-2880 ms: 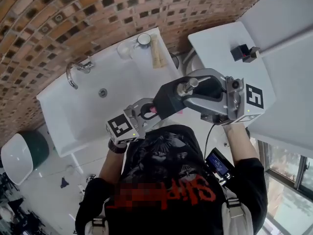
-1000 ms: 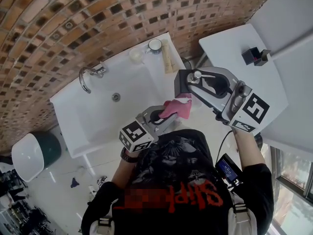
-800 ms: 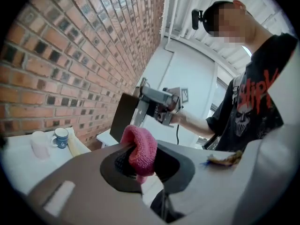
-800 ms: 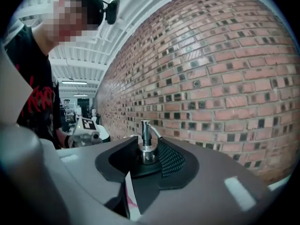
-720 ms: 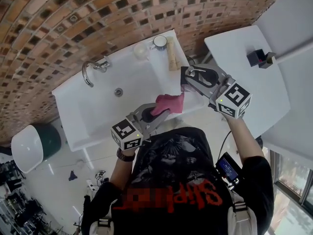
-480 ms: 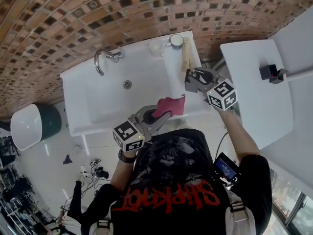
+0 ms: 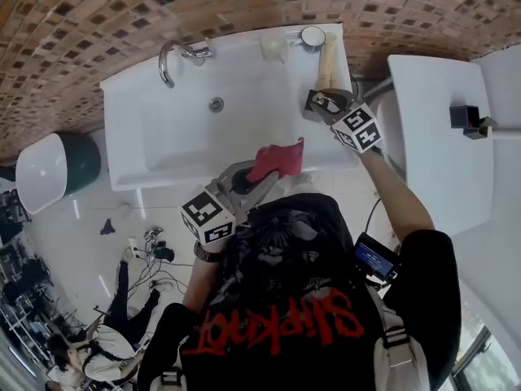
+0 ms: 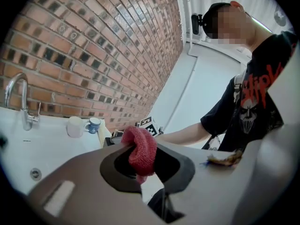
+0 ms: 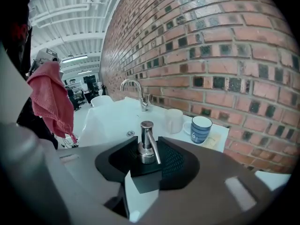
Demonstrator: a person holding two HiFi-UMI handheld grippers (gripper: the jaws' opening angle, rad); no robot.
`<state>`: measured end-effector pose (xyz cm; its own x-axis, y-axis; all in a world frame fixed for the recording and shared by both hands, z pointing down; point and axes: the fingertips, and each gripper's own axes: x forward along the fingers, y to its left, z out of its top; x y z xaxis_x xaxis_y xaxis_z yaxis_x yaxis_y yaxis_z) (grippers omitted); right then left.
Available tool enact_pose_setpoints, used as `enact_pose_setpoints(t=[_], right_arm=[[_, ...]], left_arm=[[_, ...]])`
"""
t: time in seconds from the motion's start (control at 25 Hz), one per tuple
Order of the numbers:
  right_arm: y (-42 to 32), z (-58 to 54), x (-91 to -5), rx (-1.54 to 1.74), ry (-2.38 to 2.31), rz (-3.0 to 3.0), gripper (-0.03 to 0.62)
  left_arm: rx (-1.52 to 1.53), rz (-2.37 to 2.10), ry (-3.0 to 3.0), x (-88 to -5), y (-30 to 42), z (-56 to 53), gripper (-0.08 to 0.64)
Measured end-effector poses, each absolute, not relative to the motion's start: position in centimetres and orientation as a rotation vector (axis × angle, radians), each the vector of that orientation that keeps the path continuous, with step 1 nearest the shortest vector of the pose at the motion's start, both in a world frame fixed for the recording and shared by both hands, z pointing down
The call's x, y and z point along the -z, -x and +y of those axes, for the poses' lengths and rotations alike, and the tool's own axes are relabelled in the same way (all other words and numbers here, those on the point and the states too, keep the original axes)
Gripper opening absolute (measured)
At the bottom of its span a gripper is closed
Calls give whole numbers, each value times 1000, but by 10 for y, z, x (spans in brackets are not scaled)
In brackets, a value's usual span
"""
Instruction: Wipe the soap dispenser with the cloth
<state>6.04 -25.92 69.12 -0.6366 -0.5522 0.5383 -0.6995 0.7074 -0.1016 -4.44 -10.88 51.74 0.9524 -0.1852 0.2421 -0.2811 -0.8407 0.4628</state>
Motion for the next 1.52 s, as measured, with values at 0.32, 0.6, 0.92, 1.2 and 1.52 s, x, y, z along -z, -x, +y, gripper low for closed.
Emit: enact_pose_setpoints(t=[0.32,0.6,0.92,1.2,1.52], right_arm=[[-70,-238,-692,-476,-972,-2404,179],[-92,-222,-681,-557,-1078,-2357,189],[-126,-188,-663,-662,-1298,-2212,195],[-101,-134,-553,-680,-1375,-2436,116],[-53,-110,-488,-639,-1461,-2667,15]], left_arm=[[-259,-215,-2584,-528,32,-100,44],[-246,-129,-2604,-524,30,-103,44],[-225,-71,-2655,-504,32,-111,44],[-98,-2,-2695,-489,31,-108,44],[-22,122,-2700,-479,33,-80,44]])
